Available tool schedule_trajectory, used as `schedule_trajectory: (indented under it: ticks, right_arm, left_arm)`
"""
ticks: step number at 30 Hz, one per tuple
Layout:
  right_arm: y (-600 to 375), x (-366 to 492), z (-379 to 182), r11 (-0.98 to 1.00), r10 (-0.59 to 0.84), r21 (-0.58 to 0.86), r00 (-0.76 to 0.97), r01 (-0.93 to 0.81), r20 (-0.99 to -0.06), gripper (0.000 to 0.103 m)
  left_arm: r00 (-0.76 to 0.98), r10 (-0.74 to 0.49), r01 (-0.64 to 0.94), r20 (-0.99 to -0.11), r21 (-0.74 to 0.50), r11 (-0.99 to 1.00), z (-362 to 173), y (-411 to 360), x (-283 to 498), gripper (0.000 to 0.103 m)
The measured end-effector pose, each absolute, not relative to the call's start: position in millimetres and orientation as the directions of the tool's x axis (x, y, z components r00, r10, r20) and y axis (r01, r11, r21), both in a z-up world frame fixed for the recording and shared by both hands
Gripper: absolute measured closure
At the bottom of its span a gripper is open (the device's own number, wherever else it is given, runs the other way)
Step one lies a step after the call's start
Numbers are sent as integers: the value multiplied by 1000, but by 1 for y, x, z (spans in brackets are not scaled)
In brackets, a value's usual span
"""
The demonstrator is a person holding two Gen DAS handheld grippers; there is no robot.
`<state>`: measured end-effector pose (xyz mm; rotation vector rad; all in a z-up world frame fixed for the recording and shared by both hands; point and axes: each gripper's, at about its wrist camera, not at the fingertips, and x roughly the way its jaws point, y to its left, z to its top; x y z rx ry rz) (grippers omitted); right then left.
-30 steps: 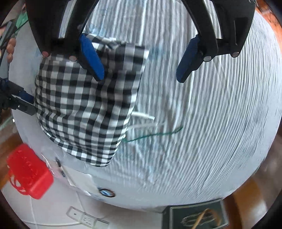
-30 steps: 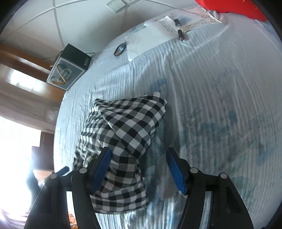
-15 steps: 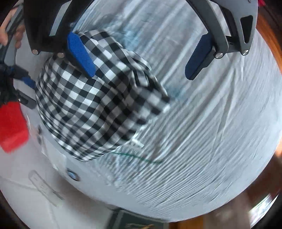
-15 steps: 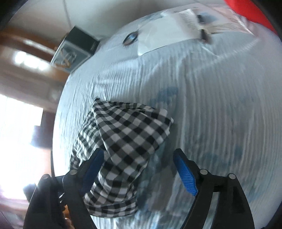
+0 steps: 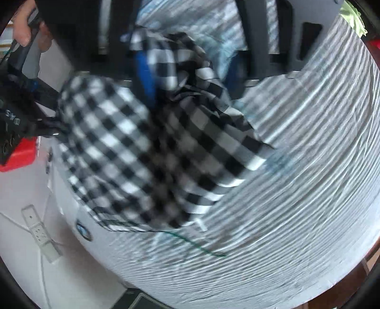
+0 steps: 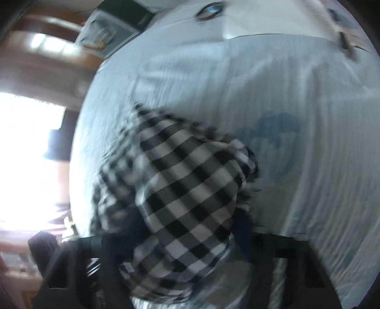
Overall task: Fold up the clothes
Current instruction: 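Grasp the folded bundle with both grippers and lift it off the bed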
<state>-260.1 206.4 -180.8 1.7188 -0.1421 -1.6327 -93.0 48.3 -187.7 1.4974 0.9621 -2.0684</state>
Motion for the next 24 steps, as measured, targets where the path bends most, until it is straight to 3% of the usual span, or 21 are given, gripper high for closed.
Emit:
schedule_trajectory:
  ticks: [9,12,19,24]
  right_arm:
    - [210,-253,-191,-681,-540,565,202,465,-817,60]
    - [215,-250,-192,-681,-549,577,208,451,-810,61]
    - [224,-242,-191,-681,-547,565,189,466,-815,62]
    - [224,-229,-172,-668,-588,583,152,463,-795,75]
  left_arm:
    - [-362,90,632,-928,-316,-708,-201,40,-106,62]
    - [-384,121,639,-915,-358,-681,-202,37,-101,71]
    - [-382,98,590,-919,-324,-739,-200,42,-102,76]
    - [-366,94,510,-926,-284,-812,-179,41,-98,86]
